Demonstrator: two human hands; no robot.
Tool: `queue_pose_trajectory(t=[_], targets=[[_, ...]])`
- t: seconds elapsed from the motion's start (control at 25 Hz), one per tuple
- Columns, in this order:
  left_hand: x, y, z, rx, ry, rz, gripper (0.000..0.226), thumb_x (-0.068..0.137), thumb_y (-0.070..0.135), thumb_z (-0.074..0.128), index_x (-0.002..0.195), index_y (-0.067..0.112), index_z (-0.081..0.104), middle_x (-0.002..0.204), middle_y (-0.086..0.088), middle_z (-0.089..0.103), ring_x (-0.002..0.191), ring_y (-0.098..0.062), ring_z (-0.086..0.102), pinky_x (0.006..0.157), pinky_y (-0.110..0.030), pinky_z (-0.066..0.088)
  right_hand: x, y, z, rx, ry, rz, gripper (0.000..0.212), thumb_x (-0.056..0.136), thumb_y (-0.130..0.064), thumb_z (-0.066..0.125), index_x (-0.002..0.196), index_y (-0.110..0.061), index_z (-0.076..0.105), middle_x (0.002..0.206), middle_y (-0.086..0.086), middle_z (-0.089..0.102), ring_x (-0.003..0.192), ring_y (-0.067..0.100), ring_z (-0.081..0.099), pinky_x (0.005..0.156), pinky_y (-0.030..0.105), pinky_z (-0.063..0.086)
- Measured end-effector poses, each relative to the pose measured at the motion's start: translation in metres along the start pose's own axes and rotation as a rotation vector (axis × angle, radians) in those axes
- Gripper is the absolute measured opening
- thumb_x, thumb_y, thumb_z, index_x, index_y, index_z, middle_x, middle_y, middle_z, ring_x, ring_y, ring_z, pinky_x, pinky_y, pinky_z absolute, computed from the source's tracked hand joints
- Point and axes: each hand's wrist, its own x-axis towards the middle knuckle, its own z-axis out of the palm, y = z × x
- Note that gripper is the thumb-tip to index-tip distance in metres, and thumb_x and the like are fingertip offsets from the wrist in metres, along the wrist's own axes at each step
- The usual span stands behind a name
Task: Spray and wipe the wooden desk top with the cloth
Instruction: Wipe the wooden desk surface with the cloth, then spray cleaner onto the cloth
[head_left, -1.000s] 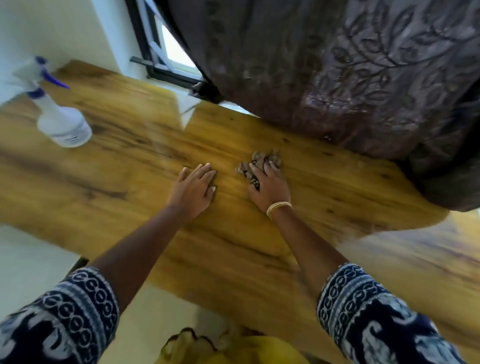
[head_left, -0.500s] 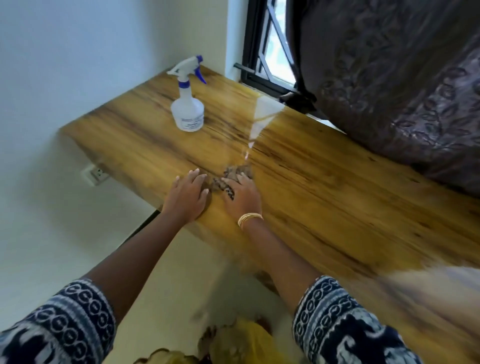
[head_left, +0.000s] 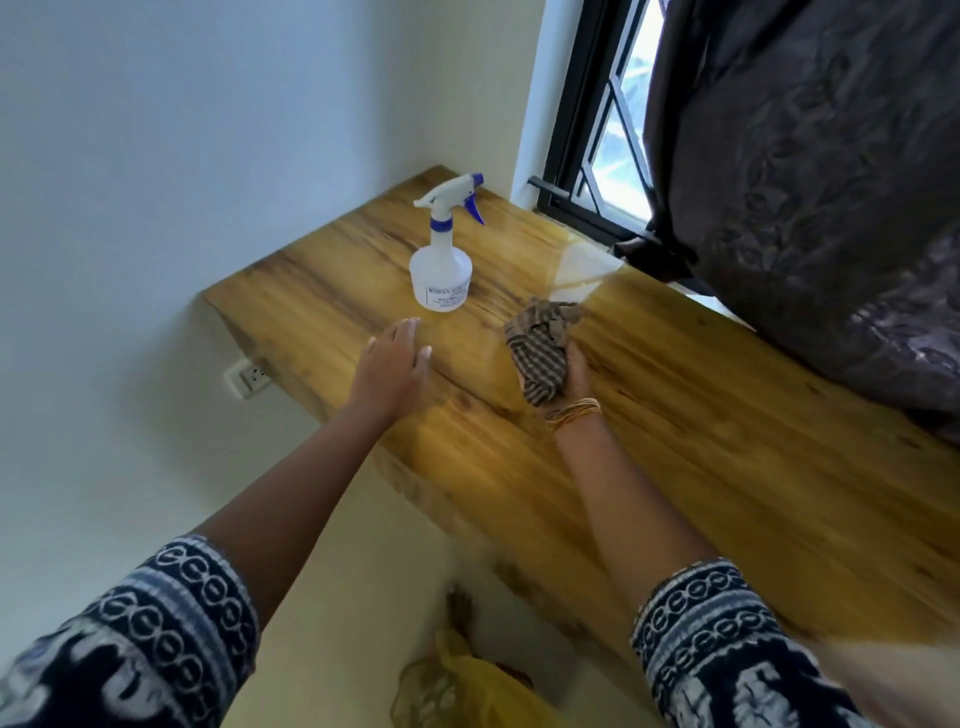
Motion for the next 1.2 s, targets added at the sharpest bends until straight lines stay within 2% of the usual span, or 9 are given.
queue_pose_trajectory(t=[0.08,0.24,0.48,0.56,0.64,0.72,0.84,0.96,1.2], targets=[[0.03,0.009,-0.009,-0.088,0.037,-0.021,0.05,0.1,0.024,0.045,0.145,0.004,0.034,0.145,-0.017,0.045,0.132,-0.032,0.044,0.11,-0.046,0.033,0.027,-0.012,0.011,0.045,-0.077,-0.025,0.042,0.098,-0.03,0.044,0.13,-0.005,0.051,0.103,0.01,0.069,0.086,0.019,0.071,0.071,0.027,0.058],[0.098,0.017,-0.019,-0.249,0.119,-0.115,0.06,0.096,0.023,0.056,0.147,0.006,0.029,0.147,-0.014,0.043,0.133,-0.029,0.044,0.103,-0.036,0.038,0.088,-0.026,0.037,-0.033,-0.13,-0.04,0.063,0.092,-0.029,0.056,0.147,-0.004,0.037,0.134,0.016,0.052,0.121,0.027,0.053,0.113,0.039,0.038],[0.163,0.013,-0.026,-0.641,0.025,-0.179,0.084,0.084,0.026,0.075,0.151,0.017,0.025,0.146,-0.01,0.046,0.134,-0.023,0.044,0.105,-0.034,0.038,0.142,-0.047,0.063,0.046,-0.166,0.013,0.063,0.095,-0.025,0.048,0.152,-0.005,0.029,0.135,0.017,0.046,0.131,0.031,0.039,0.122,0.042,0.017],[0.178,0.01,-0.027,-0.684,-0.063,-0.097,0.084,0.077,0.025,0.081,0.147,0.017,0.034,0.137,-0.009,0.055,0.124,-0.021,0.052,0.098,-0.032,0.046,0.149,-0.052,0.071,0.046,-0.153,0.032,0.062,0.09,-0.023,0.059,0.146,-0.003,0.039,0.135,0.018,0.048,0.131,0.031,0.041,0.121,0.041,0.021],[0.192,0.011,-0.026,-0.574,-0.079,-0.009,0.057,0.075,0.029,0.083,0.124,0.011,0.06,0.112,-0.004,0.068,0.1,-0.015,0.062,0.078,-0.022,0.047,0.153,-0.056,0.079,0.032,-0.136,0.024,0.063,0.08,-0.021,0.074,0.136,-0.002,0.051,0.13,0.017,0.052,0.125,0.03,0.047,0.12,0.038,0.023],[0.2,0.014,-0.024,-0.522,-0.068,0.006,0.03,0.078,0.029,0.08,0.101,0.014,0.068,0.09,0.005,0.067,0.078,-0.004,0.06,0.065,-0.012,0.042,0.158,-0.054,0.082,0.032,-0.12,-0.019,0.064,0.087,-0.023,0.066,0.143,-0.004,0.043,0.132,0.016,0.05,0.126,0.029,0.045,0.122,0.037,0.018],[0.209,0.01,-0.027,-0.535,-0.156,0.044,0.007,0.084,0.014,0.069,0.091,0.015,0.069,0.082,0.003,0.067,0.071,-0.004,0.056,0.068,-0.021,0.042,0.164,-0.044,0.085,0.054,-0.129,-0.067,0.064,0.087,-0.025,0.065,0.143,-0.003,0.042,0.126,0.016,0.053,0.118,0.029,0.049,0.121,0.037,0.022],[0.209,0.004,-0.045,-0.622,-0.342,0.073,0.021,0.081,-0.004,0.059,0.091,0.013,0.067,0.086,0.001,0.069,0.076,-0.009,0.058,0.074,-0.026,0.043,0.163,-0.033,0.094,-0.024,-0.059,-0.082,0.062,0.073,-0.024,0.079,0.126,-0.003,0.055,0.115,0.015,0.059,0.106,0.027,0.057,0.103,0.036,0.044],[0.217,-0.019,-0.067,-0.804,-0.759,0.016,0.053,0.075,-0.007,0.058,0.125,0.011,0.058,0.119,-0.009,0.069,0.091,-0.024,0.069,0.061,-0.025,0.05,0.162,-0.02,0.113,0.036,-0.01,-0.078,0.045,0.097,-0.032,0.046,0.128,0.0,0.05,0.11,0.016,0.063,0.093,0.026,0.066,0.083,0.033,0.057]])
